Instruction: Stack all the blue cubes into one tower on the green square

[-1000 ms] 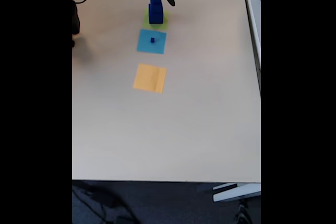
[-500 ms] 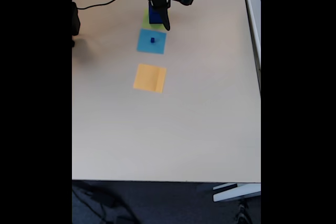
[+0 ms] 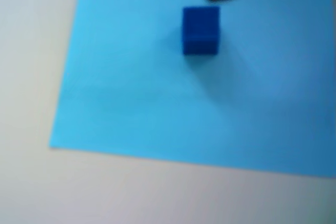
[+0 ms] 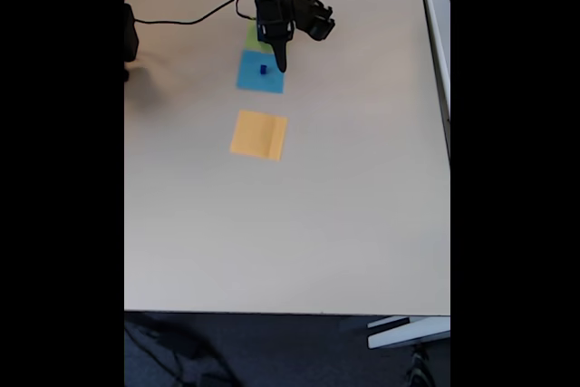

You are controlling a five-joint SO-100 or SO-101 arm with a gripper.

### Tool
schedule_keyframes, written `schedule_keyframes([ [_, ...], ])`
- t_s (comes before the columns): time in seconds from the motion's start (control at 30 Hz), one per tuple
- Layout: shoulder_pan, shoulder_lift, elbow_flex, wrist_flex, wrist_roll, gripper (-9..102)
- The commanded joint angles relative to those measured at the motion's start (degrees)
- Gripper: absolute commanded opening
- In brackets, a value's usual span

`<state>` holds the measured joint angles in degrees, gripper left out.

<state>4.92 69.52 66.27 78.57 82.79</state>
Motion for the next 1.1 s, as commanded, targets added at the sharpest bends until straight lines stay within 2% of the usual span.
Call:
schedule_keyframes([
  [0.0, -0.79, 1.93, 1.32, -1.32, 0.53, 25],
  [0.37, -2.46, 3.96, 10.81, -7.91, 1.93, 24],
  [1.07, -2.37, 5.45, 18.81, -13.62, 1.76, 23],
])
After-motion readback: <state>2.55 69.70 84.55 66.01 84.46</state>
